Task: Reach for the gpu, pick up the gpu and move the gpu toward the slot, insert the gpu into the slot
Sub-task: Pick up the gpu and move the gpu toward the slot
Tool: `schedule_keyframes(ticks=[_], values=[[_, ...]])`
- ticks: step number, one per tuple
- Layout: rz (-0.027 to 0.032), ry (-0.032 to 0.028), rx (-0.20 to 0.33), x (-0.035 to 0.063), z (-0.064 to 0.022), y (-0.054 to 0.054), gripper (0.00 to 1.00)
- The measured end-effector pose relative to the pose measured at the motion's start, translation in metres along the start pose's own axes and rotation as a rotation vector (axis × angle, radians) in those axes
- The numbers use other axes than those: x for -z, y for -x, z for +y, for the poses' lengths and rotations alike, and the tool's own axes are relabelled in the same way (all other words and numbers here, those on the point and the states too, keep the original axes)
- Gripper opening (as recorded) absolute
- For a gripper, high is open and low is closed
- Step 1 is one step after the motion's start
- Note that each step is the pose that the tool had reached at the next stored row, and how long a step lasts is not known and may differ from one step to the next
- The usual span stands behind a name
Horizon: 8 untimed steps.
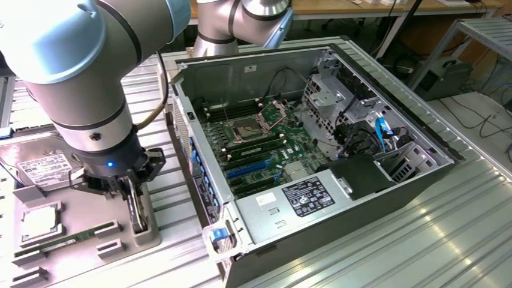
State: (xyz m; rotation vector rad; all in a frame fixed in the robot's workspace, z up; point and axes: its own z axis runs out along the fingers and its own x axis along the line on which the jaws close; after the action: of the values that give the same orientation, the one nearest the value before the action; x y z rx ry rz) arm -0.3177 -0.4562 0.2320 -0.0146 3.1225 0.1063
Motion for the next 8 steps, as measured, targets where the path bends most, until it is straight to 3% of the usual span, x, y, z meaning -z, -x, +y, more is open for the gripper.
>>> schedule_keyframes(ticks=[8], values=[[-0.0002, 0.0001, 0.0, 0.0005, 0.0, 0.0, 0.27]])
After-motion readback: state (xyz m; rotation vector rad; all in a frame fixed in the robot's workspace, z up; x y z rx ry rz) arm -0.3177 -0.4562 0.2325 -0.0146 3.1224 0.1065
